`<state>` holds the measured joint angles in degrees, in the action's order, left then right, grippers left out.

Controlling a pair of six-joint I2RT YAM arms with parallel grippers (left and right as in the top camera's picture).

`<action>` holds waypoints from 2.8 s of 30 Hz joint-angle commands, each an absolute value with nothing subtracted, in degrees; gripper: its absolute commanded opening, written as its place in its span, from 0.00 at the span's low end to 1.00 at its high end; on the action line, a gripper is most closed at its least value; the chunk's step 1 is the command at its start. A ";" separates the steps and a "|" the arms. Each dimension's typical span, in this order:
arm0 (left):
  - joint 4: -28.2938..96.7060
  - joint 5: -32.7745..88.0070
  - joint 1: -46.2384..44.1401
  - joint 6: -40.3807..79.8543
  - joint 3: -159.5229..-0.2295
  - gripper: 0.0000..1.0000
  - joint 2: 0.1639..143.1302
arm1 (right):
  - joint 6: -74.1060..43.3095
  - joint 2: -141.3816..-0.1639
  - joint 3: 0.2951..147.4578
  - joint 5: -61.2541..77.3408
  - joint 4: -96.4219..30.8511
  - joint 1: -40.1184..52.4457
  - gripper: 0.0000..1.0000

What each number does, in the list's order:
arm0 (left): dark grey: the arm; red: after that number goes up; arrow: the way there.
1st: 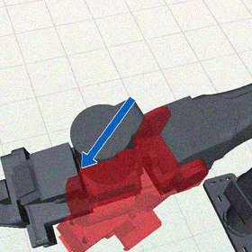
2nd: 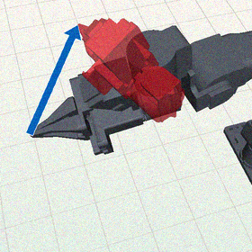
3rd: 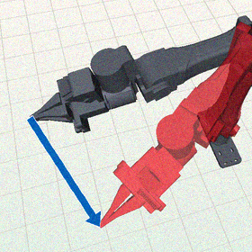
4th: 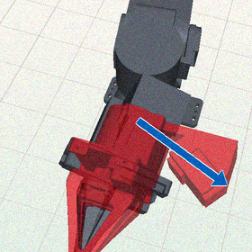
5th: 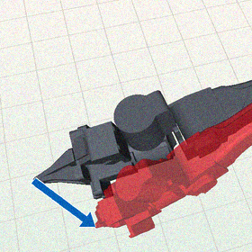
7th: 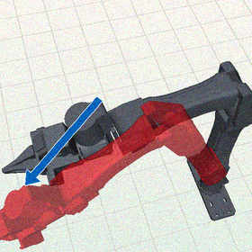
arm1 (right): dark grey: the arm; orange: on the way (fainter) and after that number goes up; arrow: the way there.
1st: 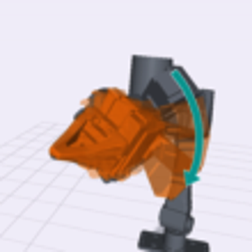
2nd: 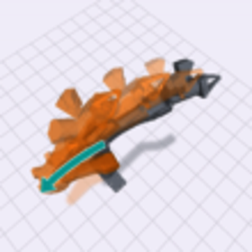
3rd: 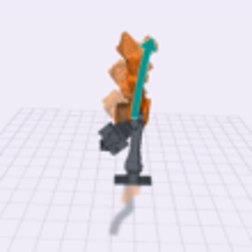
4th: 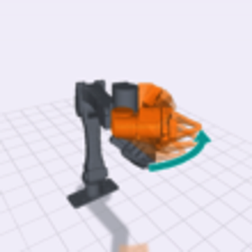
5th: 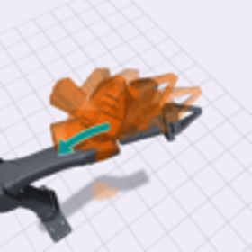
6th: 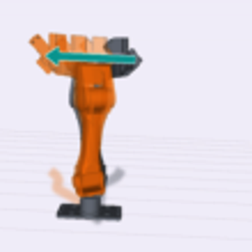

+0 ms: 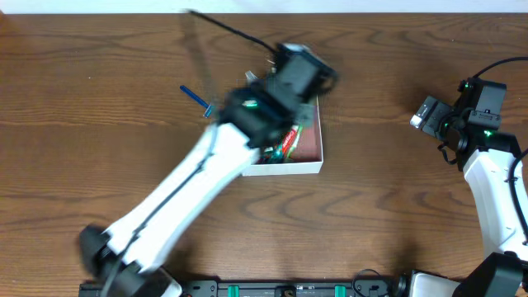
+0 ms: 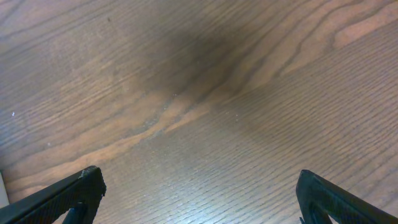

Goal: Pack container
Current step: 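Lower the toothbrush into the box and open the left gripper, then withdraw the left gripper to the blue razor left of box, then close the left gripper on the blue razor handle and lift it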

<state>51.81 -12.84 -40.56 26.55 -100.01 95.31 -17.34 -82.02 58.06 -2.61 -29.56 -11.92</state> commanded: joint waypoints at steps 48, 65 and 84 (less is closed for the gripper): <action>46.72 -2.59 -9.39 32.08 -100.42 0.52 126.26 | -16.86 -81.17 58.78 -3.18 -29.63 -12.47 0.99; 46.15 -2.57 -9.39 32.21 -100.29 0.51 129.21 | -16.86 -81.17 58.78 -3.18 -29.63 -12.47 0.99; 47.94 -1.93 -9.39 32.01 -100.20 0.39 134.50 | -16.86 -81.17 58.78 -3.18 -29.63 -12.47 0.99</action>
<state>47.09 -1.67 -9.43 32.05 -100.95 131.07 -17.34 -82.02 58.06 -2.59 -29.56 -11.92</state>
